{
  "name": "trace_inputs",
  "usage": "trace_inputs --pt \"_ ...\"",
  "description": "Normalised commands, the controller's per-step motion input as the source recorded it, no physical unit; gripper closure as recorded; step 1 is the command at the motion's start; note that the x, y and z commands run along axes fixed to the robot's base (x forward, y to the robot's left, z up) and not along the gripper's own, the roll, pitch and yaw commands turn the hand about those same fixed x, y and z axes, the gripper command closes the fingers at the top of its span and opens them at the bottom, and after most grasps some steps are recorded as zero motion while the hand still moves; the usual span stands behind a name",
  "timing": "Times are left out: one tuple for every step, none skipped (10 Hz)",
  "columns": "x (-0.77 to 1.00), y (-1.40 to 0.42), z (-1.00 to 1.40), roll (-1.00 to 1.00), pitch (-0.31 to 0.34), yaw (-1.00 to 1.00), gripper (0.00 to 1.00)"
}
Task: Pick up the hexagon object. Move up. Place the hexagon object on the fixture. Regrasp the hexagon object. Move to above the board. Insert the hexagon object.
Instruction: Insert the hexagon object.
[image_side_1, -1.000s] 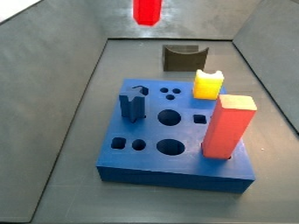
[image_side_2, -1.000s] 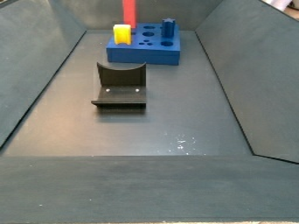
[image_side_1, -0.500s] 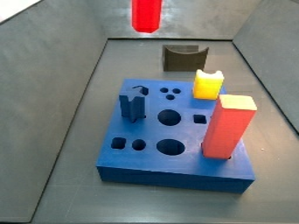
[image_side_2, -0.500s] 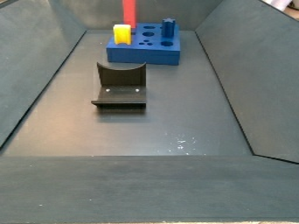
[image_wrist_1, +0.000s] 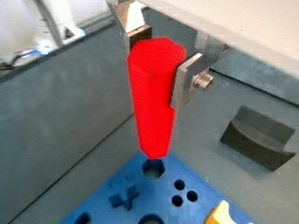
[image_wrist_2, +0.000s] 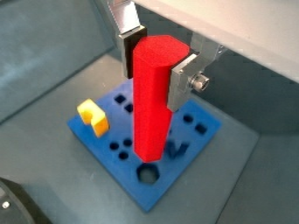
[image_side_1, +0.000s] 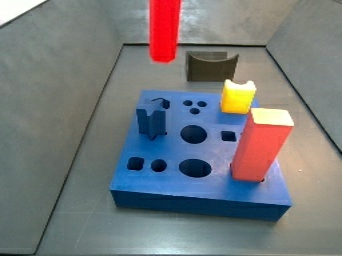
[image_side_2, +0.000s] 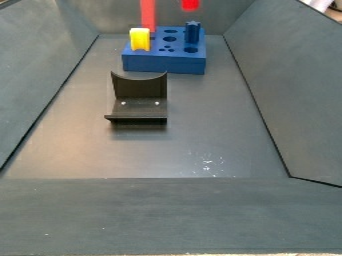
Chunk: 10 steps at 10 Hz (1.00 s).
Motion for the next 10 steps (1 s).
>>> trace_inputs --pt "-0.25 0.27 -0.89 -0.12 0.000 -0.59 1.00" --pt "-0.27 0.12 -0.88 -0.10 0.000 -0.73 1.00" --pt "-0.28 0.00 -0.79 -0.14 -0.006 -0.76 1.00" --pt "-0.18 -0.01 -0.69 -0.20 -0.013 -0.70 1.00" --pt "0.00 0.02 -0.29 -0.39 -0.154 -0.51 1.00" --pt "0.06 0.04 -0.15 -0.45 -0.160 -0.43 1.00" --pt "0.20 0.08 -0.09 -0.50 -0.130 -0.37 1.00" --pt "0.19 0.13 -0.14 -0.47 -0.080 -0.30 1.00" --pt "0.17 0.22 -0.27 -0.42 0.000 -0.19 1.00" --pt "0.01 0.11 -0.41 -0.28 0.000 -0.23 1.00"
